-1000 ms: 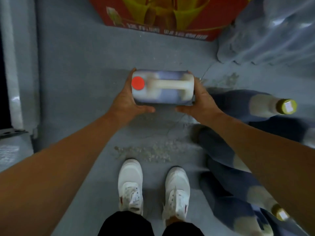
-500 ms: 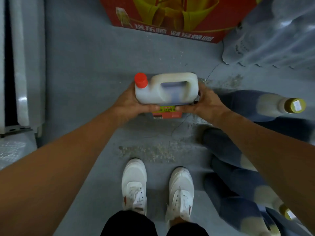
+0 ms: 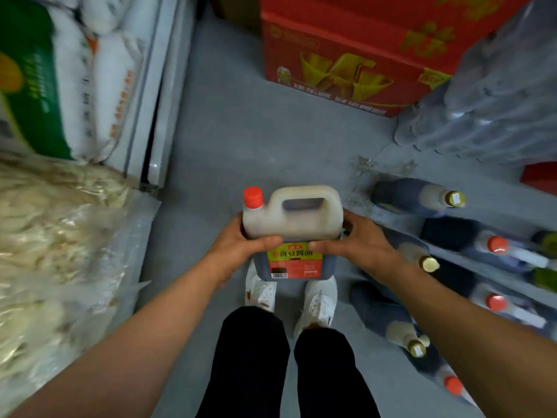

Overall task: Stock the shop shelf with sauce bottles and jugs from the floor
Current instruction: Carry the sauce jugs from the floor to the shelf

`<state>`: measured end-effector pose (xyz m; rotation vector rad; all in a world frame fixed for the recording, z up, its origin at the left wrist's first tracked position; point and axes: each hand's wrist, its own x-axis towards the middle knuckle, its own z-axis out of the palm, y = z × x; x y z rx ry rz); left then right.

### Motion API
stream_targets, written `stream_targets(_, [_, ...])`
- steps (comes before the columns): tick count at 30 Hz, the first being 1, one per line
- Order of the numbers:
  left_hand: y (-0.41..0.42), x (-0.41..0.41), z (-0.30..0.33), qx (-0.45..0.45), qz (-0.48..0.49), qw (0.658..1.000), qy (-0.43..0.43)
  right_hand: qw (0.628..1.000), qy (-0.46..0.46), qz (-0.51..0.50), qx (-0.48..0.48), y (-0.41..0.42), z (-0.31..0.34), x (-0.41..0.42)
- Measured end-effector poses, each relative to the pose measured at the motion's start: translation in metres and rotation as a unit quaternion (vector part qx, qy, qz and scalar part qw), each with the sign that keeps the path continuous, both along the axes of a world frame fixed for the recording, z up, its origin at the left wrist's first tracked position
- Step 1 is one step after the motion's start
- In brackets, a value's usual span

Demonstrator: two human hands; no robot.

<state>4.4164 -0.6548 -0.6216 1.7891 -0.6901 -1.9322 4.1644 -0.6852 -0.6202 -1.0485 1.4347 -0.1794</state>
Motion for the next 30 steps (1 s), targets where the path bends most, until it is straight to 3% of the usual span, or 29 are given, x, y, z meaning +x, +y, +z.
stream_targets(8, [-0.018,0.028,0.174,-0.069,0.045,0.996,-0.027,0.998,-0.017,0.017,-0.050,-0.036,0.191,0.033])
stream_targets(14, [-0.047,0.064,0.357,-0.191,0.025,0.974,-0.117,0.987,-0.059,0.027,-0.150,-0.061,0.360,0.067])
stream_targets(23, [-0.018,0.133,0.611,-0.337,0.133,0.915,-0.179,0.926,-0.211,0.075,-0.302,-0.071,0.606,0.157])
stream_targets(30, [0.038,0.197,0.750,-0.381,0.232,0.829,-0.338,0.866,-0.290,0.134,-0.385,-0.062,0.731,0.255])
